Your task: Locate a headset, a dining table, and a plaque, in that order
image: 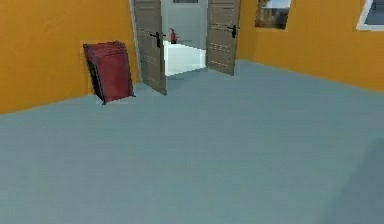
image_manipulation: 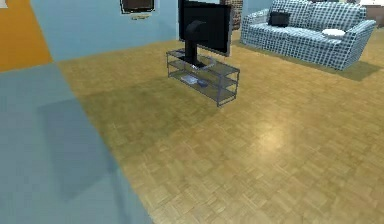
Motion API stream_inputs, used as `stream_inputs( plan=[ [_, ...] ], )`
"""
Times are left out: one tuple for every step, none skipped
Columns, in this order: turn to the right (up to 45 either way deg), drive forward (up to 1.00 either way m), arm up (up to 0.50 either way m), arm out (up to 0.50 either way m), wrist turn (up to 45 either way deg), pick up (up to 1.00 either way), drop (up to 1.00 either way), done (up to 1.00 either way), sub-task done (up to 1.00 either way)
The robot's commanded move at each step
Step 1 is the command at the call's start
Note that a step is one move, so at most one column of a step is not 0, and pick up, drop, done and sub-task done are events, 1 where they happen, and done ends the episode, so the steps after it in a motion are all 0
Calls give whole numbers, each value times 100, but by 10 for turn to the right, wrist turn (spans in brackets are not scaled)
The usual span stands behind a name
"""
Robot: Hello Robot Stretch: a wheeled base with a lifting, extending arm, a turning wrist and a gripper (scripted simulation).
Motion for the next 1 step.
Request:
stream_inputs(
  plan=[
    [0, 100, 0, 0, 0, 0, 0, 0, 0]
  ],
)
